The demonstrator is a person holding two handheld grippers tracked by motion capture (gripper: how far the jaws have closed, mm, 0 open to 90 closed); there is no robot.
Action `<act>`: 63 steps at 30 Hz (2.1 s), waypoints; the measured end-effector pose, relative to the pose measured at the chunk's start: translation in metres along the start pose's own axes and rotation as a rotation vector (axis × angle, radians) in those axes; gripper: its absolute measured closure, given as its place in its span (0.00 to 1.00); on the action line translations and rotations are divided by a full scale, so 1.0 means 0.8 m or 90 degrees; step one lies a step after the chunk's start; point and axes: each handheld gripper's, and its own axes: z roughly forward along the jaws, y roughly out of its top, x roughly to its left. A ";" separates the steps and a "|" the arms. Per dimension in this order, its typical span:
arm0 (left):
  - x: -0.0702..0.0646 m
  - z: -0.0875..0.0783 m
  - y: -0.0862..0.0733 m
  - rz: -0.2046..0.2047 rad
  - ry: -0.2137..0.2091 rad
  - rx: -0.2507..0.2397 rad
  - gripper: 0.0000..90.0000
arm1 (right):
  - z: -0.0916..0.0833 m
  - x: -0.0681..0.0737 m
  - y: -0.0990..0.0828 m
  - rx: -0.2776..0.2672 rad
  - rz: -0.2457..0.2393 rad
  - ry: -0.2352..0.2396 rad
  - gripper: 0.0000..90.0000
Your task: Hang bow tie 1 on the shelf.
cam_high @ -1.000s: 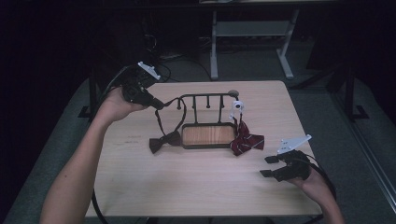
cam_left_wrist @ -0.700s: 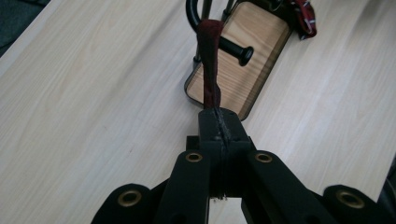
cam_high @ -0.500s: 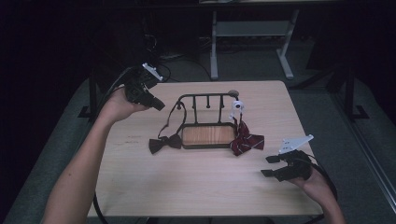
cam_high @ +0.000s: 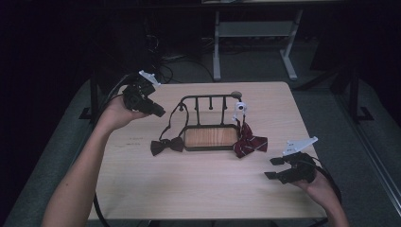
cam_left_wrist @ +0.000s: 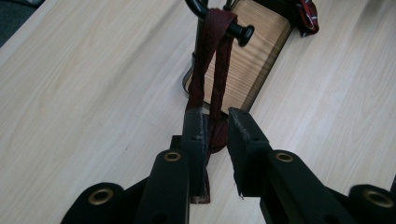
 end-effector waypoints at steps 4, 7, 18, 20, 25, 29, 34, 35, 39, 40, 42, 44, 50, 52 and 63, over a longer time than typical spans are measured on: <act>-0.003 0.001 -0.006 0.005 0.003 0.000 0.83 | -0.001 -0.001 0.000 -0.001 0.006 -0.007 0.41; -0.006 0.002 -0.010 0.006 0.001 -0.001 0.81 | -0.002 -0.002 0.000 -0.004 0.012 -0.011 0.40; -0.015 0.006 -0.026 0.011 -0.010 -0.003 0.77 | -0.008 -0.006 -0.002 -0.008 0.021 -0.021 0.39; -0.016 0.007 -0.029 0.012 -0.011 -0.002 0.77 | -0.009 -0.006 -0.003 -0.006 0.025 -0.022 0.39; -0.021 0.007 -0.038 0.015 -0.016 -0.006 0.75 | -0.009 -0.008 -0.004 -0.008 0.023 -0.022 0.38; -0.024 0.009 -0.048 0.019 -0.017 -0.006 0.74 | -0.009 -0.009 -0.004 -0.006 0.024 -0.023 0.38; -0.026 0.011 -0.058 0.012 -0.018 -0.009 0.72 | -0.010 -0.009 -0.004 -0.007 0.029 -0.024 0.38; -0.027 0.011 -0.061 0.012 -0.018 -0.010 0.72 | -0.010 -0.009 -0.004 -0.007 0.029 -0.024 0.38; -0.029 0.014 -0.071 0.010 -0.020 -0.010 0.70 | -0.011 -0.009 -0.004 -0.008 0.030 -0.025 0.37; -0.030 0.014 -0.072 0.009 -0.021 -0.011 0.70 | -0.011 -0.009 -0.004 -0.008 0.031 -0.026 0.37; -0.031 0.015 -0.074 0.008 -0.022 -0.012 0.68 | -0.011 -0.009 -0.004 -0.007 0.030 -0.027 0.37; -0.034 0.016 -0.076 0.007 -0.021 -0.010 0.67 | -0.011 -0.009 -0.004 -0.007 0.030 -0.027 0.37; -0.040 0.018 -0.083 0.020 -0.029 -0.015 0.63 | -0.011 -0.009 -0.005 -0.005 0.034 -0.029 0.37; -0.042 0.018 -0.085 0.019 -0.032 -0.019 0.63 | -0.012 -0.009 -0.005 -0.004 0.035 -0.030 0.37; -0.048 0.024 -0.104 -0.005 -0.035 -0.024 0.56 | -0.012 -0.010 -0.006 -0.002 0.032 -0.033 0.36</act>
